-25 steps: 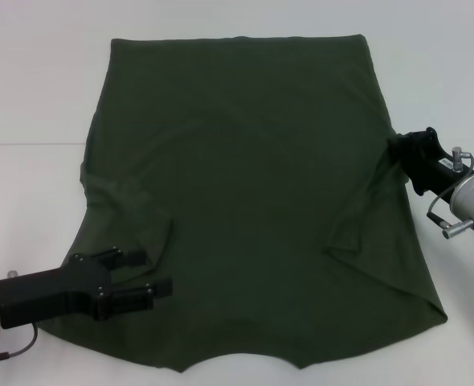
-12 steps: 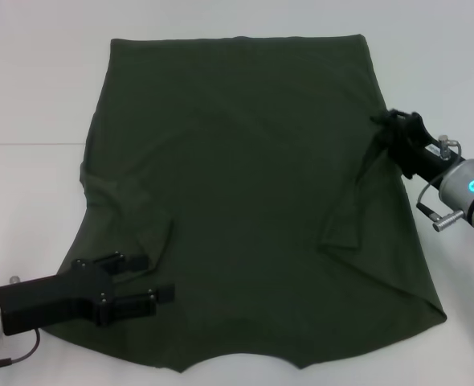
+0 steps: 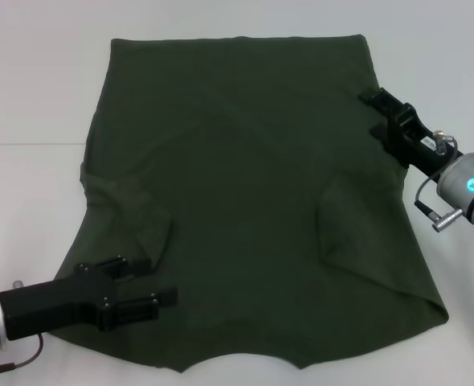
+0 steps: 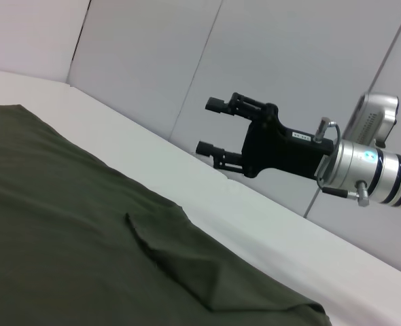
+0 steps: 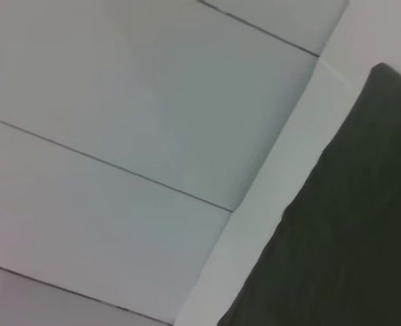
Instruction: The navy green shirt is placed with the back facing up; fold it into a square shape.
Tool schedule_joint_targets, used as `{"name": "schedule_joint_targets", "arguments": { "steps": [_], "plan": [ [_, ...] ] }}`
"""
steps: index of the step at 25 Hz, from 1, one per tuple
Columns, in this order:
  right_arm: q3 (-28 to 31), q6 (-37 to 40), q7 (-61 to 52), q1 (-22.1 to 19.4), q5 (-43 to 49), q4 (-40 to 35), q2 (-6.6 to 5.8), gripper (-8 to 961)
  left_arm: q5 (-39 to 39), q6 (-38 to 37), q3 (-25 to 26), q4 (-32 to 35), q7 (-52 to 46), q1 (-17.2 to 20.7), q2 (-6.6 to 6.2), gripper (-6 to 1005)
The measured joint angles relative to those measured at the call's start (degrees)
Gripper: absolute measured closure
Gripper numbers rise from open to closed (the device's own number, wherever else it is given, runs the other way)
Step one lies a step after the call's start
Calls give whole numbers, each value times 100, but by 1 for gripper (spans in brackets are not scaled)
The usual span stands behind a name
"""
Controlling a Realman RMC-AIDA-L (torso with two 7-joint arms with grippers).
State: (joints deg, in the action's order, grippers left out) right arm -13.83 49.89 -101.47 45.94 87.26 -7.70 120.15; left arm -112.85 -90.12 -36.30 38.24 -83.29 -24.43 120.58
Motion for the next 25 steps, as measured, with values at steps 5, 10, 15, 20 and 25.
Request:
{"name": "schedule_joint_targets", "arguments": {
  "steps": [5, 10, 15, 20, 25],
  "plan": [
    [9, 81, 38, -79, -9, 35, -10, 189, 0, -3, 0, 0, 6, 0, 20, 138],
    [-128, 877, 585, -348, 53, -85, -48, 8, 16, 6, 8, 0, -36, 1, 29, 137],
    [-996, 2071, 1258, -1065, 66, -791, -65, 12, 79, 26, 11, -1, -473, -21, -21, 137],
    [-2251, 2893, 2215, -1927, 69, -1666, -154, 13, 82, 40, 150, -7, -1218, -81, -123, 138],
    [-2611, 3565, 3477, -2534, 304, -2251, -186, 13, 54, 27, 151, -169, -1829, -139, -364, 137]
  ]
}}
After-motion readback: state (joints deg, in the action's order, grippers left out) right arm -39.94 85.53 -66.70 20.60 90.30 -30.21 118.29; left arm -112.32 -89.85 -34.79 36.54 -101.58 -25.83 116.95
